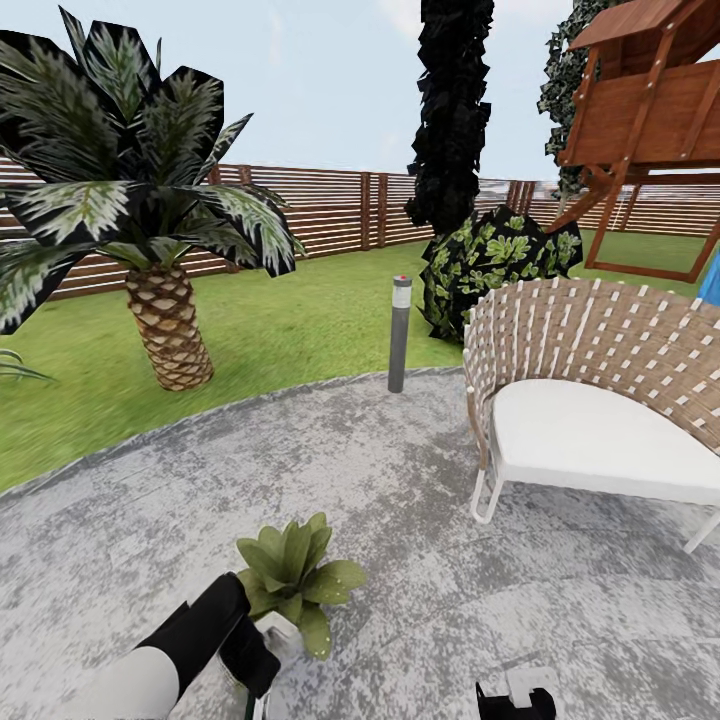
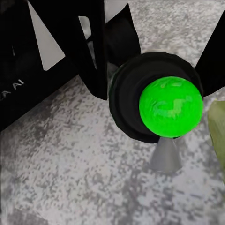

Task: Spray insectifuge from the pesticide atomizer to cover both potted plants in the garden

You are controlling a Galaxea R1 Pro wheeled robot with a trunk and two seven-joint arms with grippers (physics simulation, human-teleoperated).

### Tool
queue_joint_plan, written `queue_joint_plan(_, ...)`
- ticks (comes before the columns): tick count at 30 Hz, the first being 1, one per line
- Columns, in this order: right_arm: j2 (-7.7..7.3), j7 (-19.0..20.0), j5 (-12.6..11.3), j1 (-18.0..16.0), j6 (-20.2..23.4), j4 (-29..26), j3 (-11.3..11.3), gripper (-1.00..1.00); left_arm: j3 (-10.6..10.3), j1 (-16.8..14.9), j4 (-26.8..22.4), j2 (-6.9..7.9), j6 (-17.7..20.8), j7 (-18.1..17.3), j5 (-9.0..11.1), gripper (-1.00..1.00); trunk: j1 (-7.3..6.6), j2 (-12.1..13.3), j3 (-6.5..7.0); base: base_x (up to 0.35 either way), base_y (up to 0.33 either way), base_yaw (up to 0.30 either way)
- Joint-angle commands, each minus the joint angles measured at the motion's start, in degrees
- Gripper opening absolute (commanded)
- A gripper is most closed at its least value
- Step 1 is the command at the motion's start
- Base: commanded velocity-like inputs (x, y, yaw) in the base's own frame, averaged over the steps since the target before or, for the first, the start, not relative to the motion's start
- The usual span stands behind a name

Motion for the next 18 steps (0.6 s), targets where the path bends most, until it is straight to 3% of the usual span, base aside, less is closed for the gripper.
queue_joint_plan(1, 0.01, -0.2, 0.6, 0.0, -0.2, 0.1, -0.5, 1.0, -0.2, -0.1, -0.1, -0.16, -0.1, -1.2, -1.0, -1.0, -0.01, 0.0, -0.05, 0.0, 0.0, 0.0)
queue_joint_plan(7, 0.05, -0.1, 0.6, 0.0, -0.2, 0.1, -0.5, 1.0, -0.2, 0.6, 0.3, 1.38, -0.4, -2.3, -1.4, -1.0, -0.01, 0.0, -0.05, 0.0, 0.0, 0.0)
queue_joint_plan(11, 0.02, -0.2, 0.6, 0.0, -0.2, 0.1, -0.5, 1.0, -0.4, 0.9, 0.6, 4.31, -0.8, -2.3, -1.3, -1.0, -0.01, 0.0, -0.05, 0.0, 0.0, 0.0)
queue_joint_plan(18, 0.02, -0.1, 0.6, 0.0, -0.2, 0.1, -0.5, 1.0, -0.4, 1.2, 0.7, 4.85, -1.0, -2.2, -1.3, -1.0, -0.01, 0.0, -0.05, 0.0, 0.01, 0.0)
